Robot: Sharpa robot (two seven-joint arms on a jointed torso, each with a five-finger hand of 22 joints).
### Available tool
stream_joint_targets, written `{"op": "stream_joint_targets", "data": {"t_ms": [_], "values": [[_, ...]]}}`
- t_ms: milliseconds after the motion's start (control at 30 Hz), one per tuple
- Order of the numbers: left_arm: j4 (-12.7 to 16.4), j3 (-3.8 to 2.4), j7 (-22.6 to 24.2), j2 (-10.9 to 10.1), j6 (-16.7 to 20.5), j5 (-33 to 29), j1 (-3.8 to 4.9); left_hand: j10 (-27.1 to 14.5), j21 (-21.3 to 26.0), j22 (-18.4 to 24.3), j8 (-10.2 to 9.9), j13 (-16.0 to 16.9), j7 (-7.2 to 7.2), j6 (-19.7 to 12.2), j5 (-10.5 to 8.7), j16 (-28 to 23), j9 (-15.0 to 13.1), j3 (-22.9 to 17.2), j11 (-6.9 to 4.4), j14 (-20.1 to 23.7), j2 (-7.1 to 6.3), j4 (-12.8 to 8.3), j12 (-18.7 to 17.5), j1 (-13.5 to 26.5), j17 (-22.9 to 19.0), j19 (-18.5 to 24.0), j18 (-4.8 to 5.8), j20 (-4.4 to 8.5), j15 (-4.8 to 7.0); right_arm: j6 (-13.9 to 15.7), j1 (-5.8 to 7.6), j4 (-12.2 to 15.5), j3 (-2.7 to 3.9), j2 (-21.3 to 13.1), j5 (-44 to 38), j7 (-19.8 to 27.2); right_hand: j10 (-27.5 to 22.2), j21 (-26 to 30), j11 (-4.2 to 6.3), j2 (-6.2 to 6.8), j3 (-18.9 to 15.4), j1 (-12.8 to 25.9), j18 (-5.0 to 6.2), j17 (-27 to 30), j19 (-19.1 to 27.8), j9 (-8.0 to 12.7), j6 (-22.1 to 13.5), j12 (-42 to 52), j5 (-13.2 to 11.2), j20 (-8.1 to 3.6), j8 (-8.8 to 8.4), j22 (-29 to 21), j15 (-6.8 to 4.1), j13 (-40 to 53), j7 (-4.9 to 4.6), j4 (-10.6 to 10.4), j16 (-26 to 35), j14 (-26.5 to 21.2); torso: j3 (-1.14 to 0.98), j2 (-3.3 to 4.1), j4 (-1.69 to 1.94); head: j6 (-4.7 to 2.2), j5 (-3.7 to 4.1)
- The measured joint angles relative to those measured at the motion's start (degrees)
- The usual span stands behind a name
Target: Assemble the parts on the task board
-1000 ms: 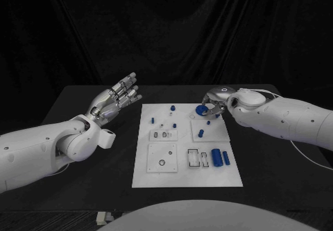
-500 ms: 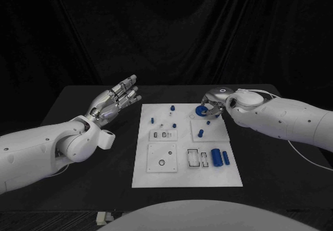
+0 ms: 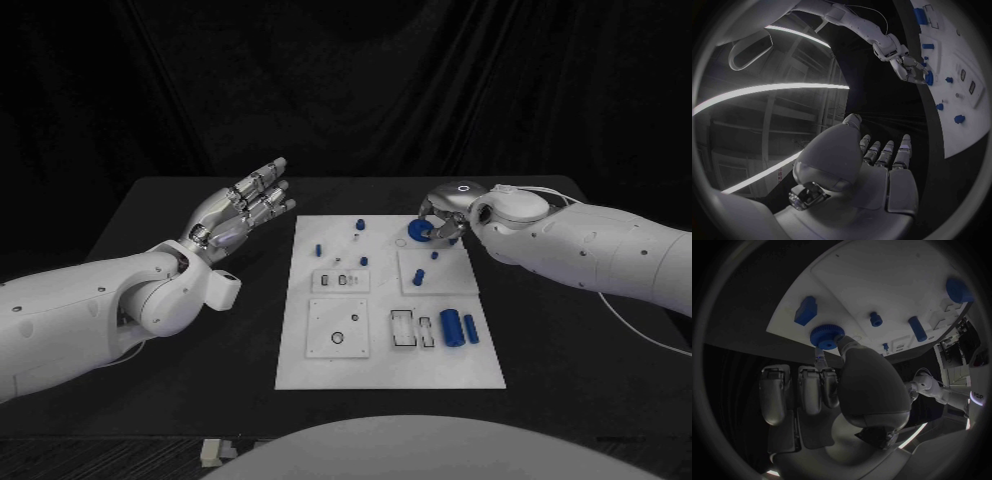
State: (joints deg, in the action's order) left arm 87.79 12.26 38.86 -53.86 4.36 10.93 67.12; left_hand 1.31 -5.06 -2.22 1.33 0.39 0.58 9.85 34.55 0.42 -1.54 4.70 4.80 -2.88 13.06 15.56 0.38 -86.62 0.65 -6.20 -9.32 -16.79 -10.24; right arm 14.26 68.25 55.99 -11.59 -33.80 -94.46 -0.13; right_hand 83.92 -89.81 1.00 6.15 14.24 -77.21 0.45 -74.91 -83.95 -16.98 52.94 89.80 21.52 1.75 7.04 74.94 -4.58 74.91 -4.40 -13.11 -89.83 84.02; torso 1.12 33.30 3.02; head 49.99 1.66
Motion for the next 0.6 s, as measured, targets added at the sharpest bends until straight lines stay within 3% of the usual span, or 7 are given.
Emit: {"op": "stream_joint_targets", "data": {"t_ms": [333, 600], "values": [[-0.1, 0.0, 0.0, -0.2, 0.0, 0.0, -0.11, 0.0, 0.0, 0.0, 0.2, 0.0, -0.21, 0.4, 0.0, 0.0, 0.0, -0.2, 0.0, 0.0, 0.0, -0.2, 0.0, 0.0, 0.0, 0.0, 0.0, 0.0, 0.0, 1.5, 0.23, 1.7, -0.26, -0.9, 0.0, 0.4, 0.0, 0.0, 0.0, 0.18, 0.0, -0.9, 0.0, 0.0, 0.0, 0.0, 0.5, 0.0, 0.0, 0.0, 0.01, 0.0, -0.37, 0.0, -0.52, 0.4, 0.0, 0.0, -0.01, 0.0, -0.02, 0.0, -0.38], [-0.1, 0.0, 0.0, -0.2, -0.1, 0.0, -0.16, 0.0, 0.0, 0.0, 0.2, 0.0, -0.18, 0.6, 0.0, 0.0, 0.0, -0.2, 0.0, 0.0, 0.0, -0.2, 0.0, 0.0, 0.0, 0.0, 0.0, 0.0, 0.0, 3.1, 2.92, 4.6, -0.19, -0.1, -0.1, 0.6, 0.0, 0.0, 0.0, 0.24, -0.1, -1.0, 0.0, 0.0, 0.0, 0.0, 0.5, 0.0, 0.2, 0.0, 0.04, 0.0, -0.37, 0.0, -0.51, 0.4, 0.0, 0.0, 0.01, -0.04, -0.03, 0.0, -0.42]]}}
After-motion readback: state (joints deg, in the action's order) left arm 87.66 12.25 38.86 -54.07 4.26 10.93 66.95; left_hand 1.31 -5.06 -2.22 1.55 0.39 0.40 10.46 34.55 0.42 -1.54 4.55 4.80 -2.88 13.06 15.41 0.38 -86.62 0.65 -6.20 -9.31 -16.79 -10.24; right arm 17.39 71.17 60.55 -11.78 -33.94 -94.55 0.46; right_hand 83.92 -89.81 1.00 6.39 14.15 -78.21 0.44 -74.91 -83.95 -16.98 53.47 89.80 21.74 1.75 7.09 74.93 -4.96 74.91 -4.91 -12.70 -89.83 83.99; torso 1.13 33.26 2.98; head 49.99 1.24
